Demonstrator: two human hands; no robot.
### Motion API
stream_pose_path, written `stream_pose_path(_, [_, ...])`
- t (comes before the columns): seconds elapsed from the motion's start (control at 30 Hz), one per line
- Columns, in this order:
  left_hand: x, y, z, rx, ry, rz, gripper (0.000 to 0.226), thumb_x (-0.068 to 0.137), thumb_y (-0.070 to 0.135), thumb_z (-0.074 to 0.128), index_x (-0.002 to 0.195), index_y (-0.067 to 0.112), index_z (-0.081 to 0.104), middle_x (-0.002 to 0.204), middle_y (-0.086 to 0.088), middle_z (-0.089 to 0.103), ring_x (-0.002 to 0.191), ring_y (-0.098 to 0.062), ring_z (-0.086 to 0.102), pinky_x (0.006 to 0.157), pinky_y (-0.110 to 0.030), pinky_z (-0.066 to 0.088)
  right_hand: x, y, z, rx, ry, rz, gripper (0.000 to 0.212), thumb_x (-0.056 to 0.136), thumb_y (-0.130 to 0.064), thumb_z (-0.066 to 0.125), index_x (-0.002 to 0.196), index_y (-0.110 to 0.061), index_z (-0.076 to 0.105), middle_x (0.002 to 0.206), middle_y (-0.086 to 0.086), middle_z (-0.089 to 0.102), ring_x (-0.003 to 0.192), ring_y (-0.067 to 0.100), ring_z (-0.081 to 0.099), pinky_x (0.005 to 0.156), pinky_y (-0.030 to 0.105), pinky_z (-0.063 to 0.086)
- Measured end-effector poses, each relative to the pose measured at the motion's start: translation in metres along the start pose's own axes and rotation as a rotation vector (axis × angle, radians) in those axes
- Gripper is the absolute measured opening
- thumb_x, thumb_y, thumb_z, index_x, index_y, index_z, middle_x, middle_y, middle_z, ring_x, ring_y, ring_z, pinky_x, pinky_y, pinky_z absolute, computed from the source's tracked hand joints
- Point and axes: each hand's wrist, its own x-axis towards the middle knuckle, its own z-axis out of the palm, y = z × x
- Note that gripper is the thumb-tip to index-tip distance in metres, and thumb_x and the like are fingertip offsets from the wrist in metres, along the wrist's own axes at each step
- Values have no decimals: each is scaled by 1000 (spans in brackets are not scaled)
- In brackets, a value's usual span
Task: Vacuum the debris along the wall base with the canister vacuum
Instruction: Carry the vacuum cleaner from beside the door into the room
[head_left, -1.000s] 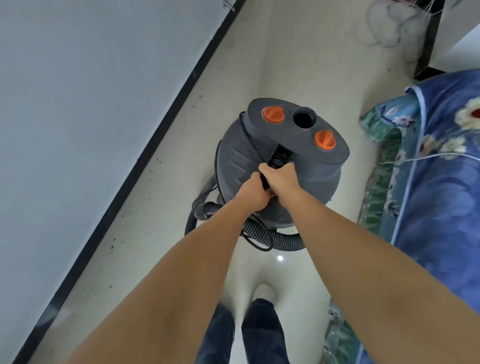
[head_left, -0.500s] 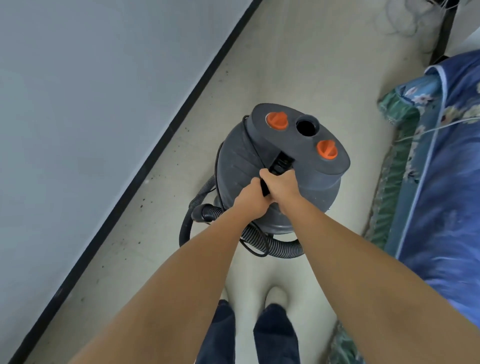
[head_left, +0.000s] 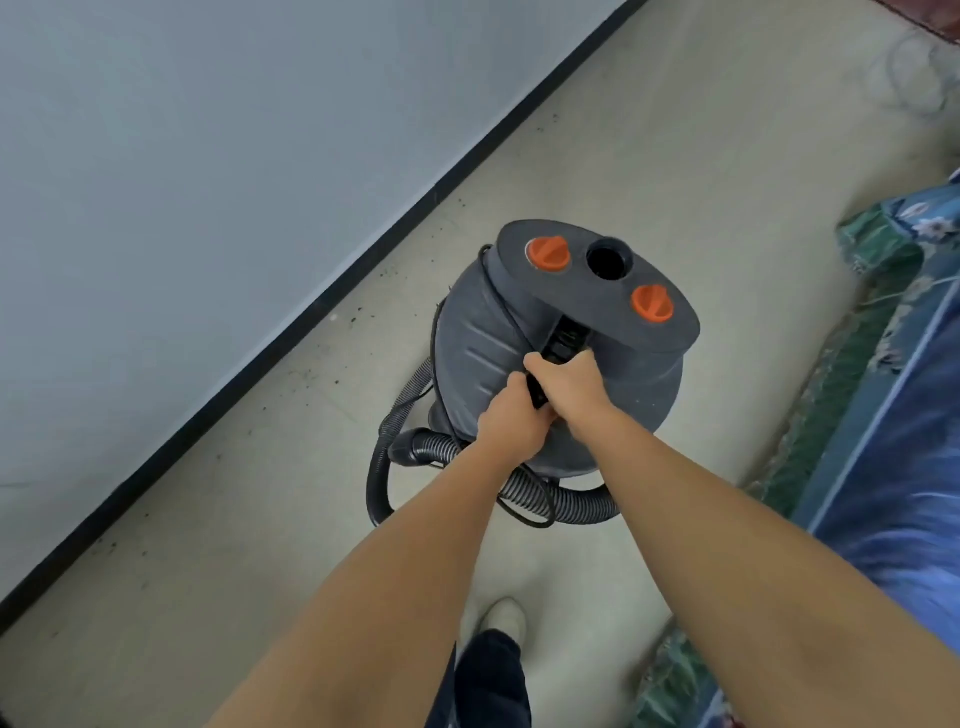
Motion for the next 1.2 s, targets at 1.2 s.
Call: stream_pose_path(1.2, [-64, 13, 80, -127, 240, 73, 22, 99, 13, 41, 117, 7, 52, 112, -10, 60, 101, -25, 56, 83, -38, 46, -13, 35, -101, -555, -311, -218, 49, 80, -18, 70, 120, -13, 43, 101, 2, 58, 92, 17, 56, 72, 27, 40])
